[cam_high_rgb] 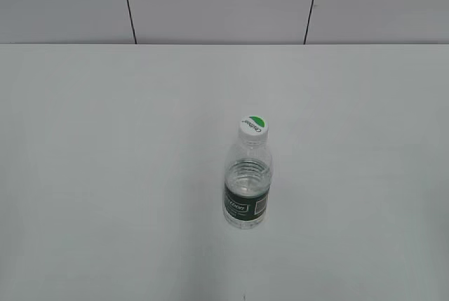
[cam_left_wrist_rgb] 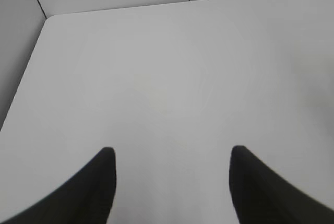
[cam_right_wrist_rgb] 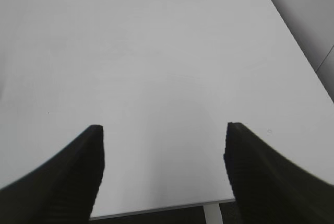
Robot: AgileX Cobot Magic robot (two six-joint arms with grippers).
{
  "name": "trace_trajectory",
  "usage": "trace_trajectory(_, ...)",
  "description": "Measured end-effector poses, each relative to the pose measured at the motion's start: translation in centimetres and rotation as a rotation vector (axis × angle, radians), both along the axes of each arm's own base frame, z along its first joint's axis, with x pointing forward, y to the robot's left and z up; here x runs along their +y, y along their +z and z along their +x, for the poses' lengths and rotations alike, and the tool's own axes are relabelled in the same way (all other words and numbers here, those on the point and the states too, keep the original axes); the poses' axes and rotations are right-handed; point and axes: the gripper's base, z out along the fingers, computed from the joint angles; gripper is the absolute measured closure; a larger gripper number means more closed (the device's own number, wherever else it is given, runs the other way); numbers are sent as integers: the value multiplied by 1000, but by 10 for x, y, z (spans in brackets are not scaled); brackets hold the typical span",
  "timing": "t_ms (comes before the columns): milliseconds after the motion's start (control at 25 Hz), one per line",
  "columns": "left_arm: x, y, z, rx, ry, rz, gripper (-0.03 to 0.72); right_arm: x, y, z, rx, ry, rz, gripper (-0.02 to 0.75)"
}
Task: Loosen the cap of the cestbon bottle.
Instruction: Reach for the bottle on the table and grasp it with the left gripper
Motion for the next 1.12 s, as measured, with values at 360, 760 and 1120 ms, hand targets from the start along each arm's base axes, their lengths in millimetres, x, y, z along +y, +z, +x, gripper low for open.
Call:
trace_trajectory(360, 0, 0, 0, 0, 0, 0, 271, 0, 0, 0, 0, 0, 0, 187)
trace_trajectory(760, 0, 0, 0, 0, 0, 0, 271, 0, 0, 0, 0, -1, -2, 187)
trace_trajectory(1120, 0, 0, 0, 0, 0, 0, 271, -1, 0, 0, 0, -5, -8, 187)
